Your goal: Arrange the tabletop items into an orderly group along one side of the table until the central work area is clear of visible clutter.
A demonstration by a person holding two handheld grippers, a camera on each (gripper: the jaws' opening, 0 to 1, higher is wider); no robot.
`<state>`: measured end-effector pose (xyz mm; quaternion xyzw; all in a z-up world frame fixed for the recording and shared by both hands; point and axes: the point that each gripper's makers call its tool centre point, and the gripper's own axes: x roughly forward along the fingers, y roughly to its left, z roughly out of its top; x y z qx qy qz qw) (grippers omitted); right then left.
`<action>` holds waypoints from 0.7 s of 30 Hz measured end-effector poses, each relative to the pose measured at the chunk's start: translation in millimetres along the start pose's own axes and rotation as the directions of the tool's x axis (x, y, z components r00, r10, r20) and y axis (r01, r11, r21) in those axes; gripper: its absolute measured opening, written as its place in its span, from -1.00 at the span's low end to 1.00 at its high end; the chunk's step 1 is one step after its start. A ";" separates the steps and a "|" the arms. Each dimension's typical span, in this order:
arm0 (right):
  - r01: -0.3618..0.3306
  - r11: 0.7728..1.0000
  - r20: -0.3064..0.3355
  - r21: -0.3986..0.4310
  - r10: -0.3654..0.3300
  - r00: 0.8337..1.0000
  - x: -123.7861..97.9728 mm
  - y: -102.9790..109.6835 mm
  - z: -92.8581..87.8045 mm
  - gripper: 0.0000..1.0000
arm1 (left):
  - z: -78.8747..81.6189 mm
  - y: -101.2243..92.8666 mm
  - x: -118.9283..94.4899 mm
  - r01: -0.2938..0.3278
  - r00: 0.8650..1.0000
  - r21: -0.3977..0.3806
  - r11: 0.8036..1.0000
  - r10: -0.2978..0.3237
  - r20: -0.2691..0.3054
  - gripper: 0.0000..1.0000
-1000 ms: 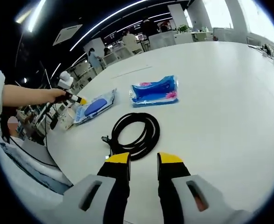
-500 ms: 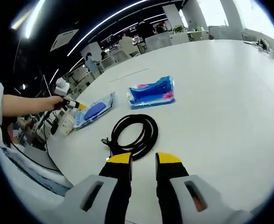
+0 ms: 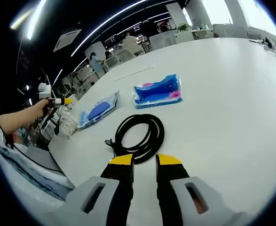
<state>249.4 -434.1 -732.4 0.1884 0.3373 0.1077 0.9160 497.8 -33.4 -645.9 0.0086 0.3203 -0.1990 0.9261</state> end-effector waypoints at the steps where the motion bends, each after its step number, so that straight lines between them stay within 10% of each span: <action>1: -0.005 1.000 -0.004 0.000 0.005 1.000 1.5 0.8 -0.3 -0.70 | 1.9 -0.7 -10.8 0.012 1.000 -0.012 1.000 -0.012 0.028 -0.59; 8: -0.042 0.999 -0.004 0.002 0.043 0.999 7.5 8.3 3.8 -0.70 | -3.5 5.2 -60.8 -0.027 0.995 -0.057 0.998 0.032 0.095 -0.59; 21: -0.063 0.998 -0.001 0.015 0.063 0.998 10.2 7.8 4.4 -0.71 | -11.8 12.9 -65.0 -0.049 0.990 -0.052 0.997 0.056 0.128 -0.59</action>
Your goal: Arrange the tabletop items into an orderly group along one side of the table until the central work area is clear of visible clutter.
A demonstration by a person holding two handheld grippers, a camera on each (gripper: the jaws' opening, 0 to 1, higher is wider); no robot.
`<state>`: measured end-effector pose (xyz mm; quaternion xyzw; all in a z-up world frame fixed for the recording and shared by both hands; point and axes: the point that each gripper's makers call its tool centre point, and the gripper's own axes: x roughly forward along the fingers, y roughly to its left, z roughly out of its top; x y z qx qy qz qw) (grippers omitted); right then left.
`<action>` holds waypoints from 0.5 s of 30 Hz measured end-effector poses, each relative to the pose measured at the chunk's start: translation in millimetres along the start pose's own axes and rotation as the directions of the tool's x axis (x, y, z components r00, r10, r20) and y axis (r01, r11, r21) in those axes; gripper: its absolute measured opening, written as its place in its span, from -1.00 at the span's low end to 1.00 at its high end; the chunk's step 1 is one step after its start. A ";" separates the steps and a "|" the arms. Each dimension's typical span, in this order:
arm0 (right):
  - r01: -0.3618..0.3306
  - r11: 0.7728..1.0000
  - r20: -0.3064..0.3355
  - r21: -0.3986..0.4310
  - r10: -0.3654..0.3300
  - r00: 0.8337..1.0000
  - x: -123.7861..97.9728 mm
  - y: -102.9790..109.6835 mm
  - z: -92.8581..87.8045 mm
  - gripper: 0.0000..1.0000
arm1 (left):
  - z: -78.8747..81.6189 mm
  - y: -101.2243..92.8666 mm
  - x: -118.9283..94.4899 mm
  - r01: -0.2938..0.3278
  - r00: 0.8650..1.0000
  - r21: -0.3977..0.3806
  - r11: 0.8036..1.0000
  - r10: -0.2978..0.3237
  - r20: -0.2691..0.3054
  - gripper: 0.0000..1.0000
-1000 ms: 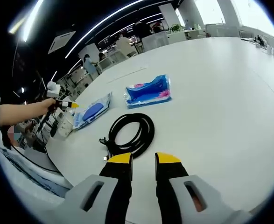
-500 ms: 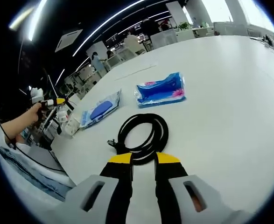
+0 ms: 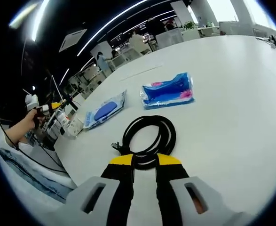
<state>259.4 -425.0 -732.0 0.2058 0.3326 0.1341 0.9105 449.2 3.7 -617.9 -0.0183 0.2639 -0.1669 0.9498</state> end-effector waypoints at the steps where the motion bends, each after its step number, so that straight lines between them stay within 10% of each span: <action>1: 0.000 1.000 0.003 0.006 -0.001 1.000 -0.3 -0.6 0.3 -0.71 | -0.1 0.1 -0.1 -0.001 1.000 0.000 1.000 0.001 -0.001 -0.59; 15: -0.021 0.999 0.043 0.039 0.020 0.999 -2.4 0.4 3.3 -0.69 | -5.0 -14.0 -25.7 -0.010 0.998 -0.007 1.000 0.011 0.057 -0.58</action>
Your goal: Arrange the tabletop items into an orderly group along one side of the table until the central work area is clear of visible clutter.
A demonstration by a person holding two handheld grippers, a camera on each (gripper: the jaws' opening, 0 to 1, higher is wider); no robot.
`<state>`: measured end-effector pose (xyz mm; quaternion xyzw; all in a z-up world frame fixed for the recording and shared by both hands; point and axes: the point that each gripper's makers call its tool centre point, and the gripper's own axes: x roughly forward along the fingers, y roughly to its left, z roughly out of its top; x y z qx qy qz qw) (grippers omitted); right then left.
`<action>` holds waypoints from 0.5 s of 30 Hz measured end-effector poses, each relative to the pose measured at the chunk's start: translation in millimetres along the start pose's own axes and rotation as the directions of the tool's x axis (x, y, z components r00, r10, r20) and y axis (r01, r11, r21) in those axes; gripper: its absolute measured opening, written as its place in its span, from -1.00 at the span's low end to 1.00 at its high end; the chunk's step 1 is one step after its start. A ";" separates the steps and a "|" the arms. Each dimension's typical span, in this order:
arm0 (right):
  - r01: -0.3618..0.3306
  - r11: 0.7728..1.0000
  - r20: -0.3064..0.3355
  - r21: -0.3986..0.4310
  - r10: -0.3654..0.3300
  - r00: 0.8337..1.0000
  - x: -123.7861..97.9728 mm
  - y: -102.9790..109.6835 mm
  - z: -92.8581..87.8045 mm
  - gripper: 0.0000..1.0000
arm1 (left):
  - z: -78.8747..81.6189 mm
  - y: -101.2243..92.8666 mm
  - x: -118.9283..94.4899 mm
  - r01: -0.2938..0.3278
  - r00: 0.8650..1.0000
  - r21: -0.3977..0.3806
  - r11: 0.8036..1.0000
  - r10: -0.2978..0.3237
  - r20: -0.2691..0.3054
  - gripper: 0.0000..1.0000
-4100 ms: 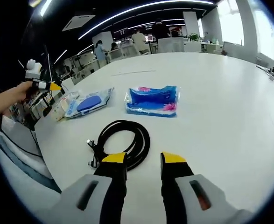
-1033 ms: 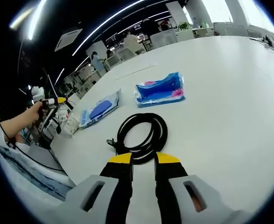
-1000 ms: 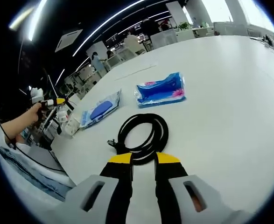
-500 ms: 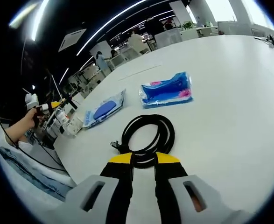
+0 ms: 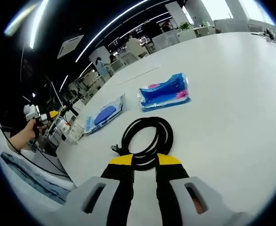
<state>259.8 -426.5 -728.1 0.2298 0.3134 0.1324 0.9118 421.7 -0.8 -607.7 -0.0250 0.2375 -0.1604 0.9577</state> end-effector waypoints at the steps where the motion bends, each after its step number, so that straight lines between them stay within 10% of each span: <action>1: -0.009 1.000 0.008 0.002 0.009 1.000 0.2 1.5 1.4 -0.67 | -0.3 1.2 -1.0 -0.005 1.000 -0.002 1.000 0.005 0.002 -0.58; 15: -0.053 0.998 0.061 0.038 0.051 0.997 -0.8 6.9 9.8 -0.64 | 38.1 11.0 1.7 -0.020 0.998 0.010 1.000 0.020 0.062 -0.58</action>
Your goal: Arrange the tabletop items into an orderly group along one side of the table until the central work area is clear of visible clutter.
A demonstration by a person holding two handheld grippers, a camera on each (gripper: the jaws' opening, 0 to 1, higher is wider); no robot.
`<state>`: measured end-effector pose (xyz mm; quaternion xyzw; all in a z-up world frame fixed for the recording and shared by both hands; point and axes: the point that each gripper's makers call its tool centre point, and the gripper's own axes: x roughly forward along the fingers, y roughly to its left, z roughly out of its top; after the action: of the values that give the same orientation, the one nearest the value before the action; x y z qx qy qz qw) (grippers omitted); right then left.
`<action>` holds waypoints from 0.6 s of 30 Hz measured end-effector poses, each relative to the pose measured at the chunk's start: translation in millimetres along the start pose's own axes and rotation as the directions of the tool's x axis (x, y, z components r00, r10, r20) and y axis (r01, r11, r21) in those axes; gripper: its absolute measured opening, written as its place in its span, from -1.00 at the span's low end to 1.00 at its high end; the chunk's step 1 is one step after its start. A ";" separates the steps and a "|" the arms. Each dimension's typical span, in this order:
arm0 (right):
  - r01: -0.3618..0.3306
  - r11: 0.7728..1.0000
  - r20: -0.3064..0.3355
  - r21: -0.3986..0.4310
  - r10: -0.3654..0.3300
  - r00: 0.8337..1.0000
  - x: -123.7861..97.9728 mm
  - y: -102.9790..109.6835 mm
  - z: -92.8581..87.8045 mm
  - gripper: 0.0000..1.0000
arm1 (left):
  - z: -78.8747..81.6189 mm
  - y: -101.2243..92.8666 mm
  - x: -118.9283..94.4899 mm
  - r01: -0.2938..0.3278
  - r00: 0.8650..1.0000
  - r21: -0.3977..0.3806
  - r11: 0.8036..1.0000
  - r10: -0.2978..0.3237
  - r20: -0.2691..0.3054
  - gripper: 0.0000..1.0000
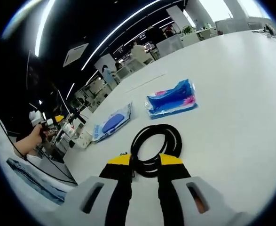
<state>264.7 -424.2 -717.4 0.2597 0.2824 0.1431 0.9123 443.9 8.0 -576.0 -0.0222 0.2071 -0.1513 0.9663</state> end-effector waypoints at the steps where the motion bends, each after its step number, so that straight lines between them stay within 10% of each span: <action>1: 0.006 1.000 0.001 0.006 -0.006 1.000 -0.6 -2.3 -0.2 -0.65 | 4.5 1.3 3.3 -0.001 1.000 0.004 1.000 0.001 -0.003 -0.58; 18: 0.044 0.997 0.043 0.066 -0.047 0.998 -10.1 -13.7 1.6 -0.65 | 62.8 13.1 83.3 0.048 0.999 0.055 0.997 -0.048 0.004 -0.58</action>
<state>259.1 -440.2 -719.4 0.2857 0.2722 0.1072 0.9126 545.6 -5.9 -552.8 -0.0009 0.1995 -0.1801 0.9632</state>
